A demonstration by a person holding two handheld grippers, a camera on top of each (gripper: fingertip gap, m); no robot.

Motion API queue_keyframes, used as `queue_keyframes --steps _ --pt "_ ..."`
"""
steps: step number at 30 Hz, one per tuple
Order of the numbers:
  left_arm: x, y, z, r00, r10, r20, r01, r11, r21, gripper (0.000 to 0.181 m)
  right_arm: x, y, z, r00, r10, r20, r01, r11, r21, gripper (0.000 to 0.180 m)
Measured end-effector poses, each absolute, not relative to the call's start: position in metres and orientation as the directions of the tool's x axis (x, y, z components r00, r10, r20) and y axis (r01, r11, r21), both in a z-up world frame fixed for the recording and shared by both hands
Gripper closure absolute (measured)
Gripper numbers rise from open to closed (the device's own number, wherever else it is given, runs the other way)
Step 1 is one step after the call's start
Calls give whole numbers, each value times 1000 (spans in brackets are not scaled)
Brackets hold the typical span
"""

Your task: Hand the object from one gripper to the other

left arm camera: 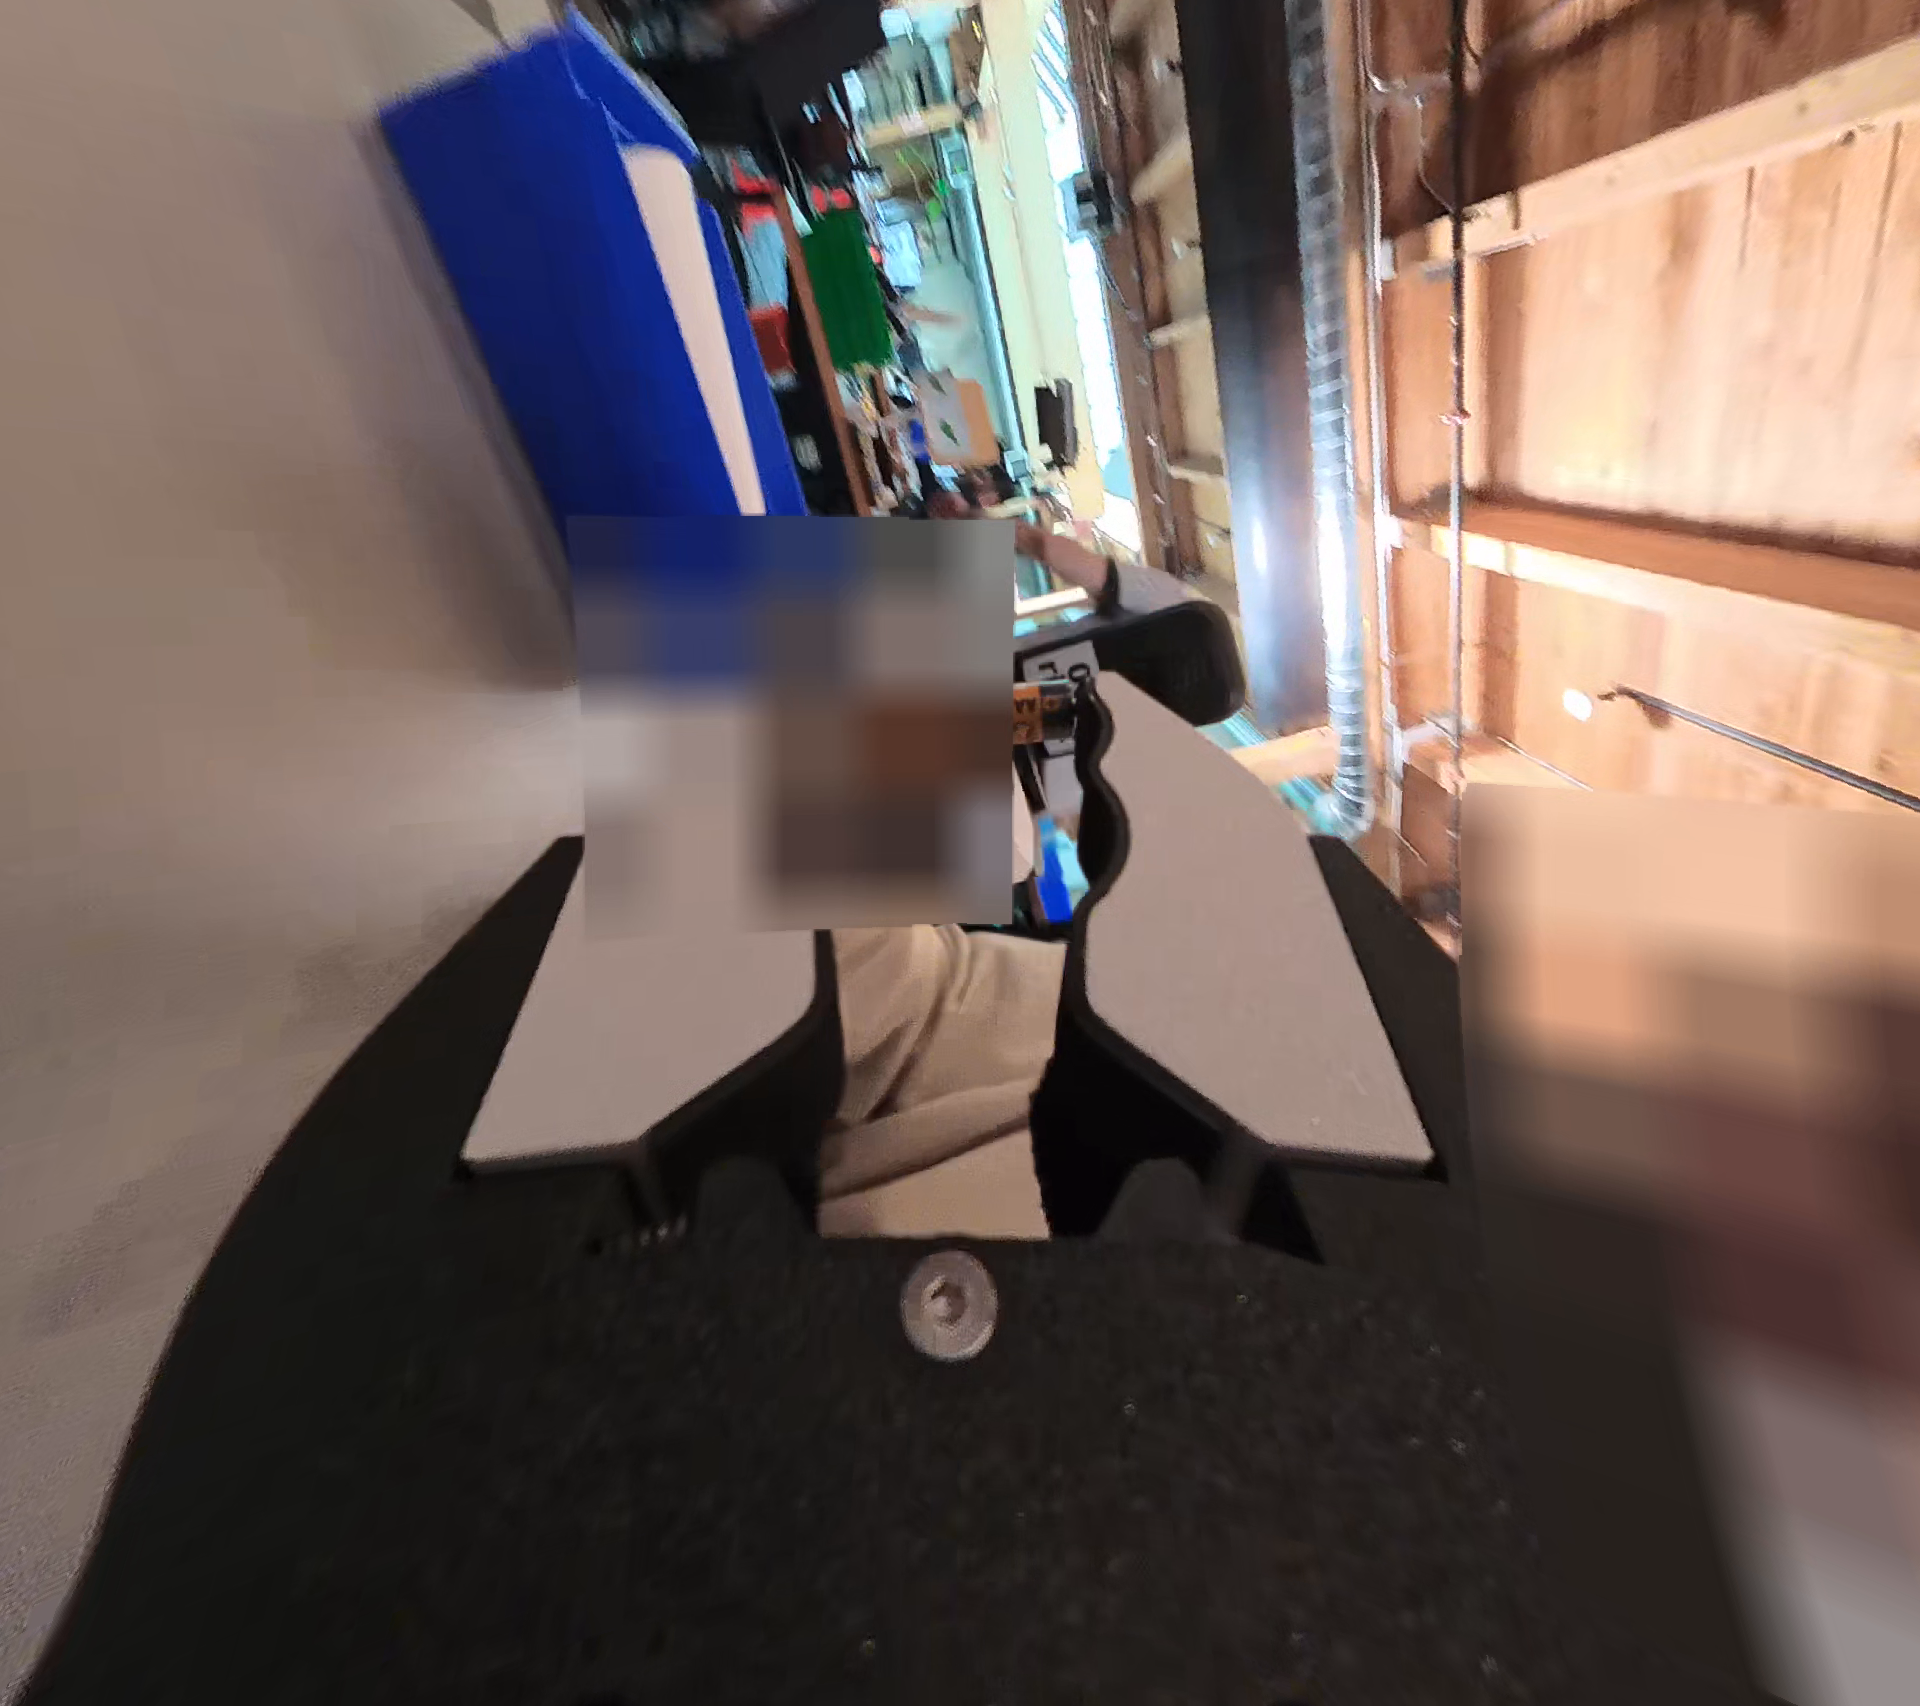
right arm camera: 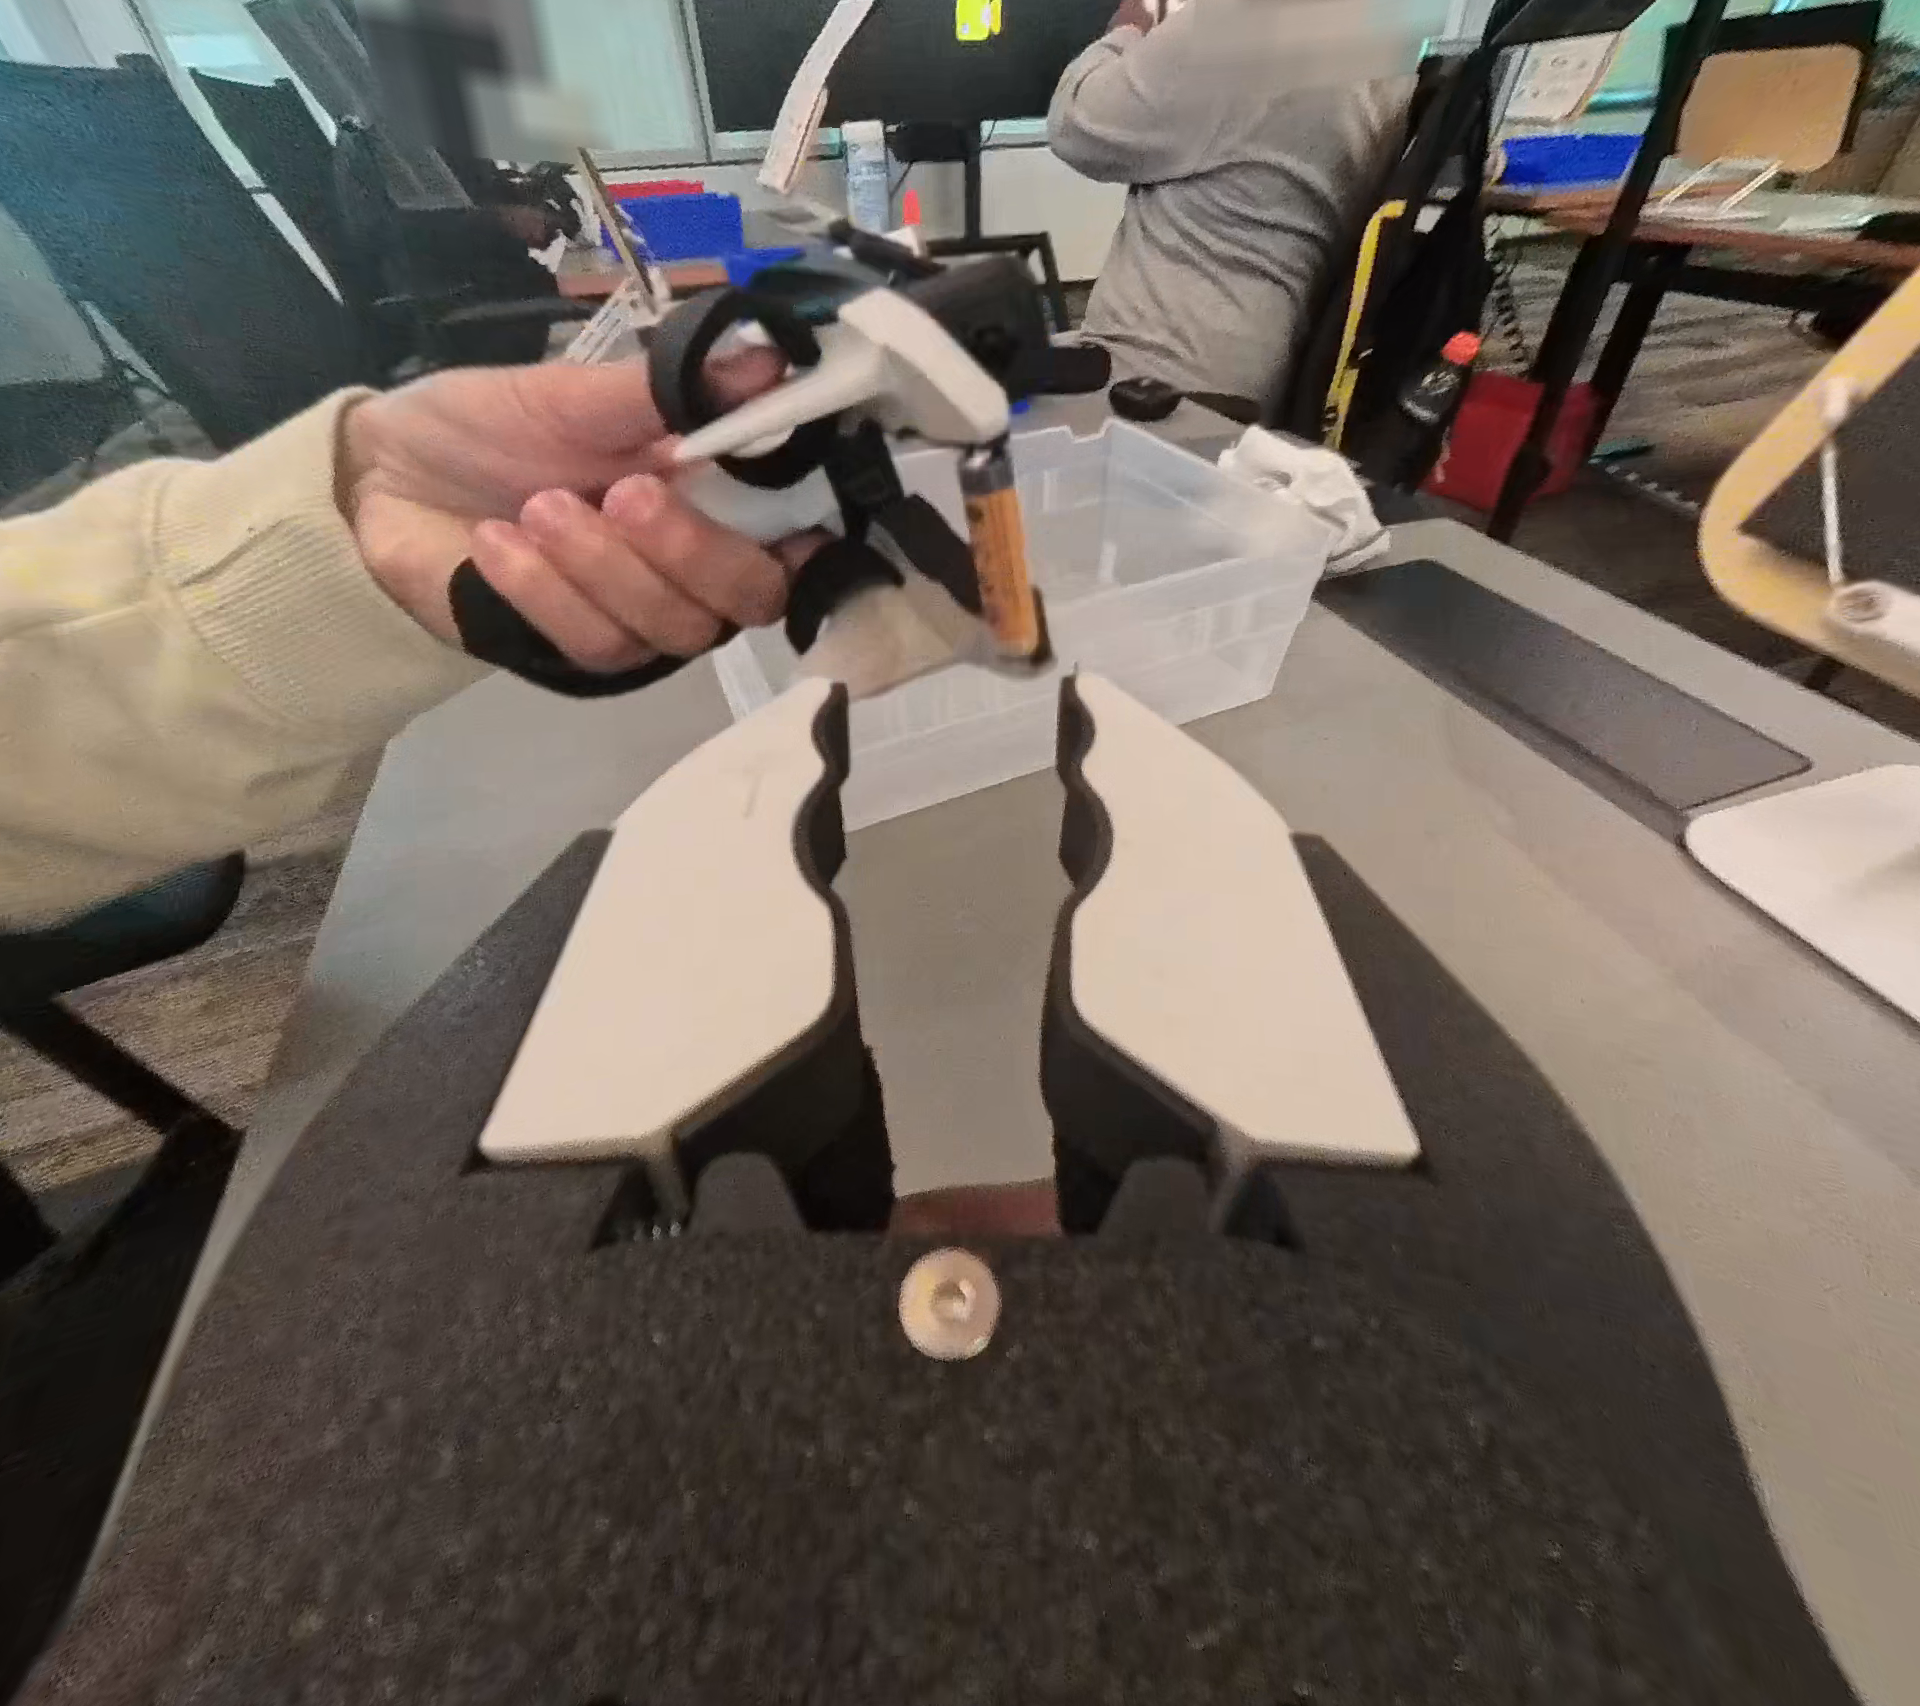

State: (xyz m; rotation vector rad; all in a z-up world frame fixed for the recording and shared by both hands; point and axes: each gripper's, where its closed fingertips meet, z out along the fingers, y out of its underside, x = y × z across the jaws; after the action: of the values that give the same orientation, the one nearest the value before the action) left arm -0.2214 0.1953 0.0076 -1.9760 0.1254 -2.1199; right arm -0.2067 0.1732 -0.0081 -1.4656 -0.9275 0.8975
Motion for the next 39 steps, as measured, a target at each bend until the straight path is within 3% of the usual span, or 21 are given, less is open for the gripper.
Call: queue_keyframes --steps 5,7,11,14,17,20,22,25,26,30,36,38,39 --pt "-181 177 10 -129 -195 972 25 -981 -193 136 -196 177 -4 474 880 38 83 -1 -997 151" --pt "-172 172 9 -138 -188 973 11 -982 -188 135 -187 178 -8 509 856 92 117 37 -992 169" --pt "-166 167 0 -108 -217 970 -3 -976 -218 136 -178 172 -18 505 855 116 178 29 -984 169" --pt "-174 169 -12 -10 -365 931 36 -931 -364 131 -170 172 -22 517 835 189 255 60 -965 169" --pt "-198 164 -44 253 -584 771 77 -782 -618 128 -145 181 -30 547 767 337 421 96 -902 169" --pt "-215 158 -67 441 -683 582 111 -602 -791 133 -109 201 -50 503 562 657 714 158 -682 169" --pt "-213 157 -78 505 -705 497 67 -543 -837 135 -106 207 -57 391 385 836 838 226 -496 169" --pt "-200 152 -81 482 -756 443 5 -504 -864 142 -130 201 -78 159 221 962 932 289 -220 169" --pt "-199 153 -83 500 -760 415 -8 -483 -875 145 -140 197 -85 116 203 972 934 310 -176 169" --pt "-202 156 -94 554 -766 327 -88 -444 -892 147 -171 181 -88 147 256 955 899 369 -237 169" --pt "-201 151 -86 505 -780 370 -38 -448 -893 151 -191 166 -86 123 277 953 879 414 -234 169" --pt "-198 148 -90 486 -791 370 -68 -457 -887 170 -194 165 -87 132 281 950 871 425 -247 169" --pt "-197 147 -92 485 -794 367 -85 -460 -884 171 -193 166 -89 140 295 945 869 421 -261 169"
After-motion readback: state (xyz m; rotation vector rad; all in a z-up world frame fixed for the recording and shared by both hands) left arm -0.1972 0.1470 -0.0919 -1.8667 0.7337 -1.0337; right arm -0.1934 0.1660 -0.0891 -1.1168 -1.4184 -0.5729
